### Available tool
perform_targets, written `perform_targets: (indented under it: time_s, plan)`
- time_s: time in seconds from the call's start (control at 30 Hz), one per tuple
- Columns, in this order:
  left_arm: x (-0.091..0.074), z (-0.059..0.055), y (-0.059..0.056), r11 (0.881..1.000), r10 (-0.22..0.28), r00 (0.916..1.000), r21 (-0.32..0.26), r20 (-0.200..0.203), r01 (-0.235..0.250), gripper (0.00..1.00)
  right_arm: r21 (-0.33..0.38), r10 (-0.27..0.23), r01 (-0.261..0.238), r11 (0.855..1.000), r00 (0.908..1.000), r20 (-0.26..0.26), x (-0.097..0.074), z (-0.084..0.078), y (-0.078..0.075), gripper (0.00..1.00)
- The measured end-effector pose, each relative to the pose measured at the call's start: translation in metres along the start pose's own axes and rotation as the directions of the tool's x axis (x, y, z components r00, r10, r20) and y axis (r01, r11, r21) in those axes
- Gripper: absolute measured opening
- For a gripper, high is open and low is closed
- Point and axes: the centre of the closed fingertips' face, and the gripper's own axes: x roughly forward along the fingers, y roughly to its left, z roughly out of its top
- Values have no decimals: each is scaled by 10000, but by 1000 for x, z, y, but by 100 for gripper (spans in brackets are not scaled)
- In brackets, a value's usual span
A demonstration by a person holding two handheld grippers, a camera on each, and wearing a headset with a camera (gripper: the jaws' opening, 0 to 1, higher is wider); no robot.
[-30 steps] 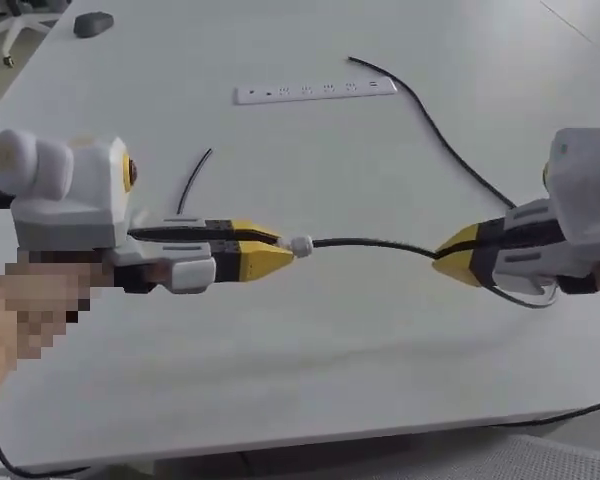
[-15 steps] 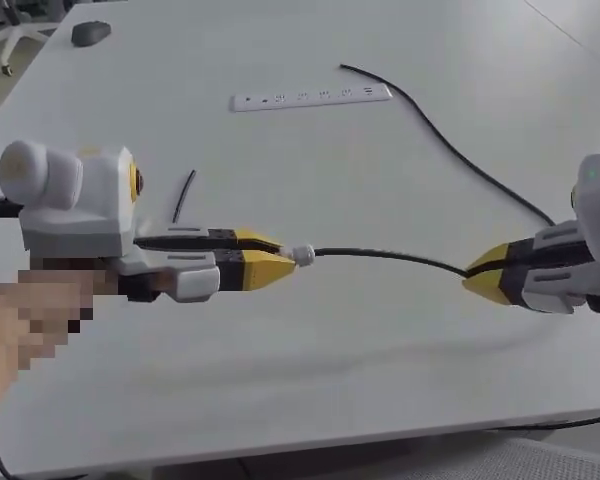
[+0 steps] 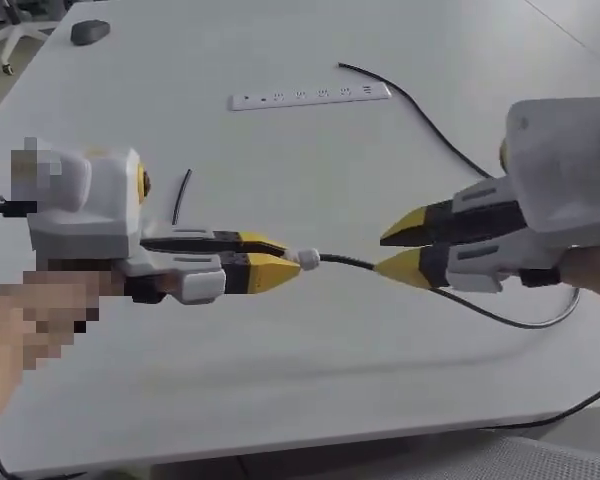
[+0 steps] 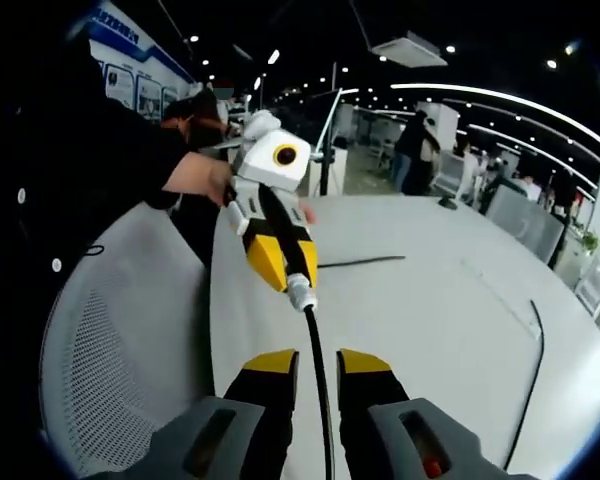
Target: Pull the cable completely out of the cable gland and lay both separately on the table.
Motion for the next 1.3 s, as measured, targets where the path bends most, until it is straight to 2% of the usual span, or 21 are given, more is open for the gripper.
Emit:
perform_targets:
  time_s: [0.2,0.5,0.57,0.67,0.8,1.03,1.1,1.3]
  plan:
    - [1,0,-1,10000,-32,10000,7,12,32,15,-368,324,-324,9988,9995,-13,18,7,4,9]
    - [1,3,-3,10000,-86,9999,46,119,85,15,-510,523,-532,9973,9984,-198,25,4,0,5]
    - [2,4,-5,9998,-156,9998,82,137,155,15,-736,498,-525,9959,9981,-375,27,1,0,4]
    - [3,4,-6,9997,-187,9998,130,84,186,15,-1035,419,-466,9935,9980,-470,27,-1,-2,0]
    - [3,4,-5,9998,-169,9998,118,90,168,15,-1052,351,-400,9937,9983,-475,26,-1,-2,0]
    - [3,5,-5,9998,-160,9997,144,168,157,15,-828,220,-247,9963,9992,-343,25,0,-3,0]
    - [1,4,-2,9998,-81,9999,172,138,78,15,-811,102,-142,9966,9987,-495,23,-4,-6,0]
    - [-5,5,1,9999,17,9998,106,179,-19,15,-439,-159,137,9989,9987,-492,13,-13,-14,0]
